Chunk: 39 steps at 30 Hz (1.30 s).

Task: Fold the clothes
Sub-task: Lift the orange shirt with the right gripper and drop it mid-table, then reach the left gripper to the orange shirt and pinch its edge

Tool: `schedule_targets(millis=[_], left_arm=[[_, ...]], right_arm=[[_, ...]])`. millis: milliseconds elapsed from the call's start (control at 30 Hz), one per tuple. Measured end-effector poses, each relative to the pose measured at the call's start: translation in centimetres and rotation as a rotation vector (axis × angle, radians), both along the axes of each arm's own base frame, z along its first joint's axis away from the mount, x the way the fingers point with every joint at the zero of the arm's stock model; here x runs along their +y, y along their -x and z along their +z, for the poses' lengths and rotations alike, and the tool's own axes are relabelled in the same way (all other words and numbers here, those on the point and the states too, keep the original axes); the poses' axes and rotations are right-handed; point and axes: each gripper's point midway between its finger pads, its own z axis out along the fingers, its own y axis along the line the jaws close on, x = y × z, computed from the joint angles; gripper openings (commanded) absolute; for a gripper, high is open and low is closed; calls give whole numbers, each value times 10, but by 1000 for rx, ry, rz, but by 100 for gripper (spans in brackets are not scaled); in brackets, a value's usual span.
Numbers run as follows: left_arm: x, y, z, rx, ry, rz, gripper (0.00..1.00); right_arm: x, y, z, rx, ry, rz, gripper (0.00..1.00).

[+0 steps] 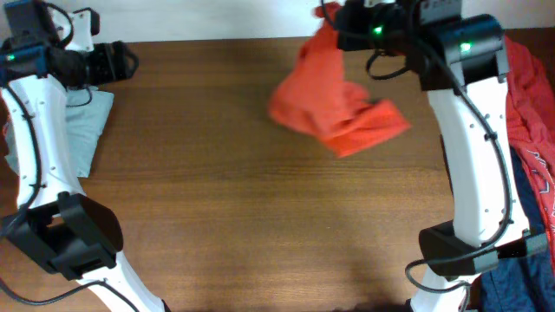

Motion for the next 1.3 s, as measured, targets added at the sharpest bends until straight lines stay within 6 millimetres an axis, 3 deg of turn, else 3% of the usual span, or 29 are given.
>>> schedule_targets(millis=[133,267,300,400,567,667,767,800,833,933,1000,1100,1233,1300], left_arm=[[10,2,0,-3,-13,2,85],[22,4,0,-4,-17,19,85],[25,5,0,-3,-18,26,85],[31,9,-2,8,-16,38,85],[29,12,-4,23,-12,32,84],[24,13,-5,33,-9,23,82],[14,13,-7,42,-7,5,80],[10,13,-7,45,-6,-4,80],[4,12,-7,47,-7,-17,80],[-10,10,-8,47,-10,-49,80],[-30,10,-8,49,-20,-103,80],[-52,11,-10,56,-33,-169,80],[-92,12,-11,49,-56,-280,79],[-129,16,-14,44,-79,-387,76]], right_arm=[[32,21,33,-80,-37,76,4],[83,61,64,-153,-73,225,4],[95,73,68,-165,-69,264,4],[101,93,66,-158,-29,288,4],[41,77,41,-75,105,104,4],[-20,48,33,-48,143,-66,4],[-68,26,19,-2,166,-186,4],[-80,20,14,13,170,-214,8],[-99,8,2,43,177,-257,20],[-137,-18,-32,126,193,-336,83],[-172,-38,-75,235,205,-395,89],[-196,-48,-107,319,179,-411,99],[-222,-47,-110,336,113,-430,99],[-236,-42,-108,343,88,-449,99]])
